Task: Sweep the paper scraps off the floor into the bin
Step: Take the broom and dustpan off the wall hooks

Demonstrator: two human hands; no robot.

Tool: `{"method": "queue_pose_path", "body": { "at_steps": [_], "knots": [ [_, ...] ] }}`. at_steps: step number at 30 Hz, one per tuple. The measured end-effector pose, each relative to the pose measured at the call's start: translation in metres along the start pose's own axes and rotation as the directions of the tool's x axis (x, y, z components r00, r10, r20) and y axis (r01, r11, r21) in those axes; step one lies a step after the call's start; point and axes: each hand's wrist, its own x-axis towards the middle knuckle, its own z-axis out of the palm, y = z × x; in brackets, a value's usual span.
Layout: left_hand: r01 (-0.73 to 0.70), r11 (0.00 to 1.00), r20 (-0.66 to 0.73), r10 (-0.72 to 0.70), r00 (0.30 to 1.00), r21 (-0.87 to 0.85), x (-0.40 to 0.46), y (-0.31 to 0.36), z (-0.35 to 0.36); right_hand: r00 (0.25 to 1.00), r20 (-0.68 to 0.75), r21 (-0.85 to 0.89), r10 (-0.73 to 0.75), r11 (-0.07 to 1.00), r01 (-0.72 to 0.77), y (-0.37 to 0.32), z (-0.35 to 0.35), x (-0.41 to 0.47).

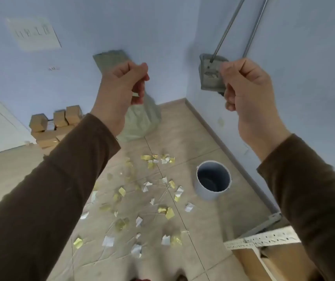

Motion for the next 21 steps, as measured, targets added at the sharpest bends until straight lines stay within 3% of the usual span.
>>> {"method": "queue_pose_path", "body": {
  "at_steps": [5, 21],
  "knots": [
    [0.106, 0.994, -0.002, -0.106, 0.994, 0.036, 0.013, -0.035, 0.019, 0.99, 0.003, -0.057, 0.142, 0.988, -0.141, 0.039, -0.006, 0.013],
    [0.263, 0.964, 0.036, -0.264, 0.964, 0.031, 0.079, -0.113, 0.048, 0.955, -0.01, -0.136, 0.296, 0.946, -0.294, 0.127, -0.006, 0.075]
  ]
}}
